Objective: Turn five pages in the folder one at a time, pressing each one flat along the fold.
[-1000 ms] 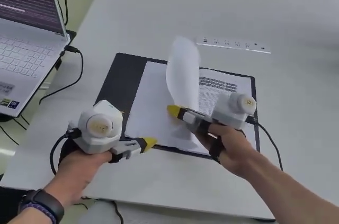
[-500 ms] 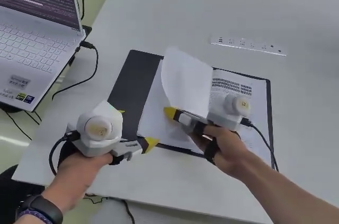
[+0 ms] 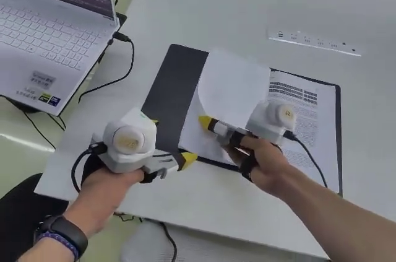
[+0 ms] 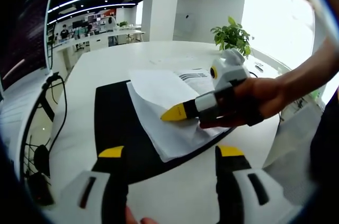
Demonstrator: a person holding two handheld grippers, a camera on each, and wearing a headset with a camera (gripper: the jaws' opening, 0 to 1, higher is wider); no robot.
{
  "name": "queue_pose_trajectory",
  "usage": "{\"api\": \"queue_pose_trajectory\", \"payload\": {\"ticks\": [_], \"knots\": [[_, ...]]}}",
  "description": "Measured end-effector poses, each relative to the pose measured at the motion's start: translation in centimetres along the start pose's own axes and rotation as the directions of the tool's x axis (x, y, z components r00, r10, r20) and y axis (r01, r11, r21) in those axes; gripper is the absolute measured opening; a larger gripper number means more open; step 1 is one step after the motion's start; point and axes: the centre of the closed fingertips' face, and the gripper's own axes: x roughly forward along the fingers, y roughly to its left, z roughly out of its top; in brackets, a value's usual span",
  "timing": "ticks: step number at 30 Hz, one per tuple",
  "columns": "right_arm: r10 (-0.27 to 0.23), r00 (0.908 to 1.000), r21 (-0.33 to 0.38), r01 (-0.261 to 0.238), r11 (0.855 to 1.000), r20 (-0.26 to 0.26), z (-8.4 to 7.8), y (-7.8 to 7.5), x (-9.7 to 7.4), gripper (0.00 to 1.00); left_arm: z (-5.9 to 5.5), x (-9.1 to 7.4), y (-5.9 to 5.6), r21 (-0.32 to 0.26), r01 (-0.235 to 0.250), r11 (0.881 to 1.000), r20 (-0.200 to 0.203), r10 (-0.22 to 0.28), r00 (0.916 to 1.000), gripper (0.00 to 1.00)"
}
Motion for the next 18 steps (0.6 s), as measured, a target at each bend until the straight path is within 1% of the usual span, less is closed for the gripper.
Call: {"api": "queue_pose_trajectory", "payload": {"ticks": [5, 9, 10, 11, 14, 17, 18], "knots": [[-0.044, 0.9989, 0.014, 0.044, 0.999, -0.017, -0.9, -1.2, 0.5, 0.01, 0.3, 0.2, 0.2, -0.012, 0.007, 1.000, 0.010, -0.007, 0.9999, 0.67], [-0.060, 0.9980, 0.039, 0.061, 0.997, -0.023, -1.4, -1.8, 1.0, 0.02, 0.2, 0.4, 0.3, -0.016, 0.010, 1.000, 0.010, -0.010, 0.9999, 0.67], [-0.057, 0.9981, 0.062, 0.058, 0.996, -0.022, -1.4, -1.7, 1.1, 0.03, 0.2, 0.4, 0.3, -0.017, 0.010, 1.000, 0.010, -0.010, 0.9999, 0.67], [-0.047, 0.9987, 0.067, 0.048, 0.997, -0.020, -1.2, -1.5, 1.2, 0.05, 0.2, 0.4, 0.4, -0.017, 0.011, 1.000, 0.010, -0.011, 0.9999, 0.67], [-0.030, 0.9995, 0.042, 0.031, 0.999, -0.013, -1.1, -0.7, 1.4, 0.12, 0.1, 0.5, 0.5, -0.017, 0.014, 1.000, 0.007, -0.014, 0.9999, 0.67], [-0.013, 0.9999, 0.049, 0.013, 0.999, -0.003, -1.1, -0.2, 1.4, 0.18, -0.1, 0.6, 0.7, -0.015, 0.014, 1.000, 0.002, -0.014, 0.9999, 0.67], [-0.011, 0.9999, 0.046, 0.011, 0.999, -0.002, -1.1, -0.2, 1.4, 0.19, -0.1, 0.6, 0.7, -0.016, 0.014, 1.000, 0.002, -0.014, 0.9999, 0.67]]}}
